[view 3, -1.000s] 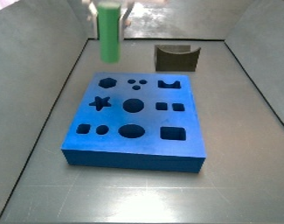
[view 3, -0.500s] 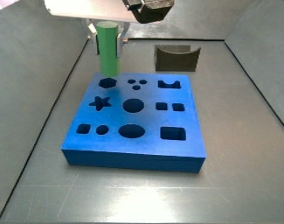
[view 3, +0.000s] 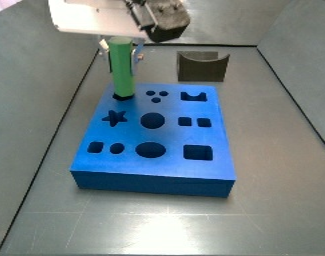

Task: Pick up the hexagon object. Move up. Move to above the board. Insert the hexagon object.
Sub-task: Insert the hexagon object.

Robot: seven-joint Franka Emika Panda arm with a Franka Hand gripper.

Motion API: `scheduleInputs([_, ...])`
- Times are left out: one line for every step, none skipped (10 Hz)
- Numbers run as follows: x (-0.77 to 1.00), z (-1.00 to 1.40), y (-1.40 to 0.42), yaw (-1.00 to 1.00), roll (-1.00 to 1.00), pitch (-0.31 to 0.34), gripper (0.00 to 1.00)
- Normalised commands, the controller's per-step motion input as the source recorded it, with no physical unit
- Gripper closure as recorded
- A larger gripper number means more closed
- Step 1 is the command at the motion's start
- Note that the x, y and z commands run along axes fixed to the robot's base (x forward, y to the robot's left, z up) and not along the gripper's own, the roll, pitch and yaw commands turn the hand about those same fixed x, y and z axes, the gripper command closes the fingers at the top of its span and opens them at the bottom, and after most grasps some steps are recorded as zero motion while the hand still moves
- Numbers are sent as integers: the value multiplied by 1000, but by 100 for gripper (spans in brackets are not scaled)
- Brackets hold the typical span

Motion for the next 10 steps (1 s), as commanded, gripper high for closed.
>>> scheduleInputs([-89,-60,-14,-69,3,0,100])
scheduleInputs([0,-106,0,0,14,0,100])
scheduleInputs([0,-529,0,120,186,-80,100])
scheduleInputs([0,-157,0,86,51,0,100])
scheduleInputs([0,0,0,0,6,3,100])
scheduleInputs([-226,-43,0,-194,46,0,100])
scheduleInputs([-317,-71,0,-280,54,0,100])
scheduleInputs([-286,-209,120,0,46,0,100])
scheduleInputs([-237,-369,109,320,0,-111,100])
scheduleInputs([-97,-331,77,463,0,-129,100])
